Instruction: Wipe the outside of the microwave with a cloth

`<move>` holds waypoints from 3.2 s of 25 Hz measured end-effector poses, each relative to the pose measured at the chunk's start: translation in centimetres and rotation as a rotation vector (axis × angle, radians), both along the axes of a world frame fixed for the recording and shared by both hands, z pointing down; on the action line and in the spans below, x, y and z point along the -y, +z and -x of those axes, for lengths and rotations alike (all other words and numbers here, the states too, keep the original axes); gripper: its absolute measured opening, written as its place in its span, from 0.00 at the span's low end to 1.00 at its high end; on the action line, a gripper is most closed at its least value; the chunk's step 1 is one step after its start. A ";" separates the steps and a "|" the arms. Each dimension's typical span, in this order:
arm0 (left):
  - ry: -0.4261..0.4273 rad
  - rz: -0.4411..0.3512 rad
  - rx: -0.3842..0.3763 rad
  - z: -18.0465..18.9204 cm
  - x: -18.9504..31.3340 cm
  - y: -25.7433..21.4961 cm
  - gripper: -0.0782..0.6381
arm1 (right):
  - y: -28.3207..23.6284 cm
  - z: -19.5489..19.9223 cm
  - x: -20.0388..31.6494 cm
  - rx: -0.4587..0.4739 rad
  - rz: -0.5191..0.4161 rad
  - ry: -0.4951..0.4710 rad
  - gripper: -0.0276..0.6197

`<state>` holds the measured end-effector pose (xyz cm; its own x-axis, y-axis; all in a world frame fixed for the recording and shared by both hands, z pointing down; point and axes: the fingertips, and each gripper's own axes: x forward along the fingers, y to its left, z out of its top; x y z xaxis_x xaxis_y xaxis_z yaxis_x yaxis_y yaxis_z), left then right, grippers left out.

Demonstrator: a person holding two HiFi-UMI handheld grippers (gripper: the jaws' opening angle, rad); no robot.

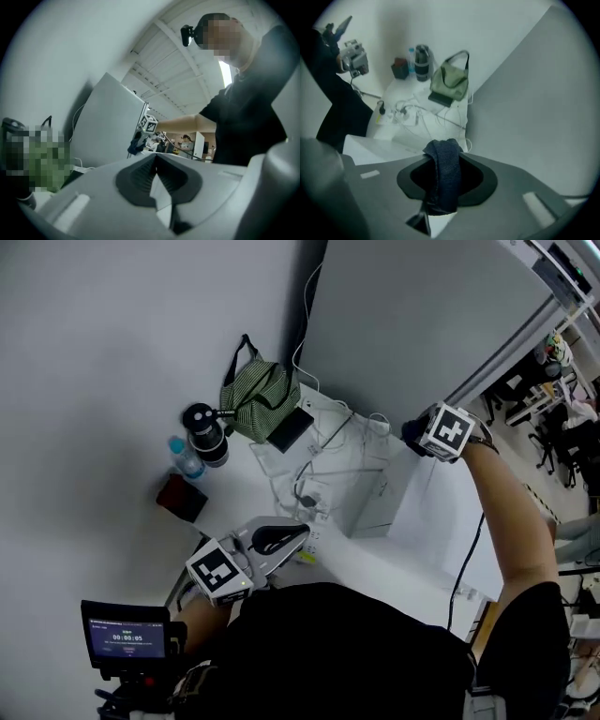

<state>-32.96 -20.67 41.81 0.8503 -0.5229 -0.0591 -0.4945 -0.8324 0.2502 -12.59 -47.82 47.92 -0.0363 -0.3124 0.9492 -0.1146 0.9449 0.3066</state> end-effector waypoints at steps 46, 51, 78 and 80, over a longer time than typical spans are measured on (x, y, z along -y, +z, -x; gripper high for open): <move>-0.060 0.203 -0.101 7.4 -2.1 4.5 0.12 | 23.9 -1.6 -4.8 -0.793 0.421 -0.066 0.19; -0.107 0.235 -0.099 8.3 -2.7 5.8 0.12 | 23.8 -1.0 -5.2 -0.773 0.462 -0.093 0.19; -0.080 0.217 -0.145 7.4 -3.3 5.4 0.12 | 24.6 1.5 -12.8 -0.700 0.577 -0.121 0.19; -0.064 0.179 -0.149 7.1 -3.2 4.4 0.11 | 20.9 2.1 -13.2 -0.679 0.591 -0.115 0.20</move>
<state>-40.10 -17.44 46.21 0.8037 -0.5893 -0.0825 -0.4919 -0.7361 0.4649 -14.65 -34.67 68.77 0.5885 0.2032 0.7825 0.0186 0.9642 -0.2644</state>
